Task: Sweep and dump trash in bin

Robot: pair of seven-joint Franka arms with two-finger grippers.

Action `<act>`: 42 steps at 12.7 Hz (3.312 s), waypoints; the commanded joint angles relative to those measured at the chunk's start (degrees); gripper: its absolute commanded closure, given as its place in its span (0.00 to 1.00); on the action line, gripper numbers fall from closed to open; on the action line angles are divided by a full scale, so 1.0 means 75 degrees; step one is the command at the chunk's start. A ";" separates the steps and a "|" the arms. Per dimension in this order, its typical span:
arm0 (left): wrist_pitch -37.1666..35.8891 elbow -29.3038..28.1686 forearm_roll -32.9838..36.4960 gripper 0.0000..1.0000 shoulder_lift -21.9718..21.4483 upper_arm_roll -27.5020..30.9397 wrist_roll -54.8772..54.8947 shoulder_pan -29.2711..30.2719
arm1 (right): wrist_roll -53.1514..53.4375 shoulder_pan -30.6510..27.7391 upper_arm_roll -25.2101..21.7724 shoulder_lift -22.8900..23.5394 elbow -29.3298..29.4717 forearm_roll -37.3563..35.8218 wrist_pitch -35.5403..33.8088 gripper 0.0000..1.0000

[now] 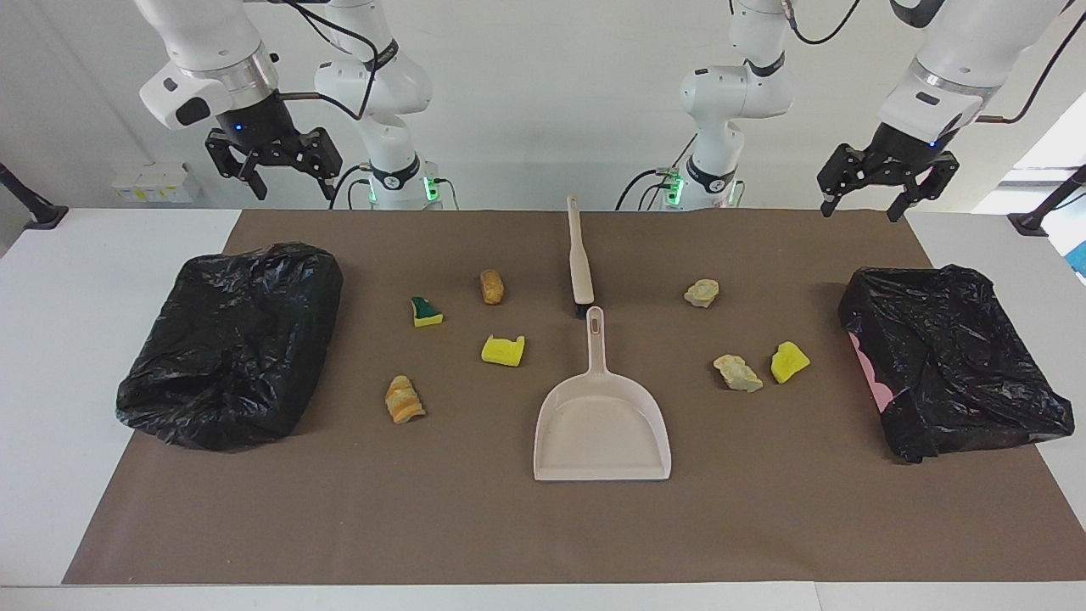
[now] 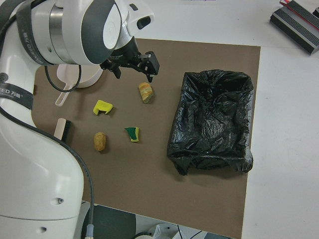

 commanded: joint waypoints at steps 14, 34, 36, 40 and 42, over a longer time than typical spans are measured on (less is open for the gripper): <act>0.2740 -0.5175 -0.0656 0.00 -0.2106 0.0014 -0.3747 -0.4456 | 0.2777 0.2495 0.0078 0.2381 -0.0036 0.0356 0.2848 0.00; 0.6070 -0.7487 -0.0656 0.81 -0.0992 0.0014 -0.6024 -0.7202 | 0.5686 0.4559 0.0066 0.4796 0.0573 -0.0380 0.5158 1.00; 0.5989 -0.7347 -0.0656 1.00 -0.0969 0.0037 -0.5942 -0.7097 | 0.5686 0.4466 0.0066 0.4715 0.0608 -0.0416 0.4854 1.00; 0.4385 -0.6655 -0.0539 1.00 -0.1178 0.0107 -0.5930 -0.6559 | 0.5022 0.4243 -0.0039 0.4223 0.0632 -0.0556 0.4152 1.00; 0.3847 -0.6492 -0.0271 1.00 -0.1611 0.0108 -0.5941 -0.5883 | 0.4447 0.3858 -0.0016 0.3849 0.0620 -0.0534 0.3928 1.00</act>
